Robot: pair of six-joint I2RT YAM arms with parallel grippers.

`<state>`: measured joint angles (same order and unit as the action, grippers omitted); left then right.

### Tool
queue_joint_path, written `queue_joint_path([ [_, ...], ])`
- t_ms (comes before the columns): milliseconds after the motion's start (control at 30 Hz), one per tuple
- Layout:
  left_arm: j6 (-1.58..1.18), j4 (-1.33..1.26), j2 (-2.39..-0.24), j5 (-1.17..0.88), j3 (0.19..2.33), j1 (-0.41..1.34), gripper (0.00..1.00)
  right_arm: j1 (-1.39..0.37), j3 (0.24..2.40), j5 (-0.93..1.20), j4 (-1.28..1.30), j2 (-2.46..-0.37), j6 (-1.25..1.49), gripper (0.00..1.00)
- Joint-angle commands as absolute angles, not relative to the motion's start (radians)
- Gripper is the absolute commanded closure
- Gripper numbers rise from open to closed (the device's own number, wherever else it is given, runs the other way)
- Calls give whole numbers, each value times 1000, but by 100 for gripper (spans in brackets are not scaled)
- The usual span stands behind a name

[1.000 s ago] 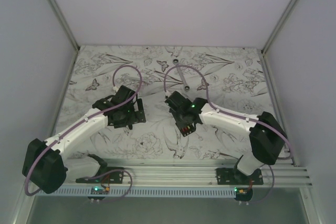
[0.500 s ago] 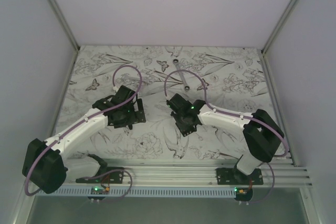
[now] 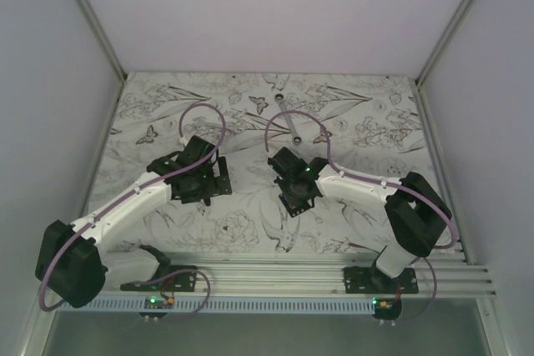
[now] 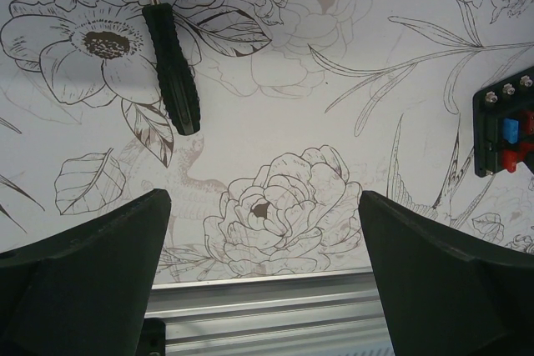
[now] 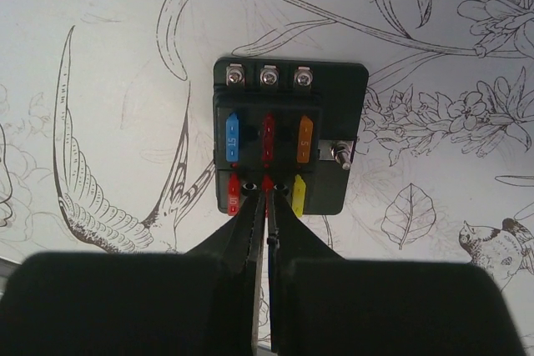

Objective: Snap on the fuse box
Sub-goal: Adjust the fuse box base at the center of the board, then pick up the fuse box cover from the center of the board.

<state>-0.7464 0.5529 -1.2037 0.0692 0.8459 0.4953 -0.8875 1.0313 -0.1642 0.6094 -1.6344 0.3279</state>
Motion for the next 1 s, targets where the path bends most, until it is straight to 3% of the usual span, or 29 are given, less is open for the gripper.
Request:
queue_joint_path([
  [0, -738, 566, -1204, 67, 831, 488, 0, -884, 1014, -125, 594, -1676, 340, 95],
  [167, -733, 564, -1217, 81, 848, 488, 0, -884, 1008, -123, 586, -1637, 335, 94],
  [467, -733, 566, -1432, 144, 1056, 488, 0, -857, 937, -257, 508, -1382, 313, 62],
  [633, -722, 570, -1654, 165, 1239, 473, 0, -786, 804, -256, 387, -1291, 322, 51],
  [767, -750, 579, -1802, 193, 1378, 455, 0, -742, 703, -251, 280, -1217, 330, 30],
  [967, -749, 618, -1973, 257, 1572, 428, 2, -685, 604, -221, 193, -1171, 324, 13],
])
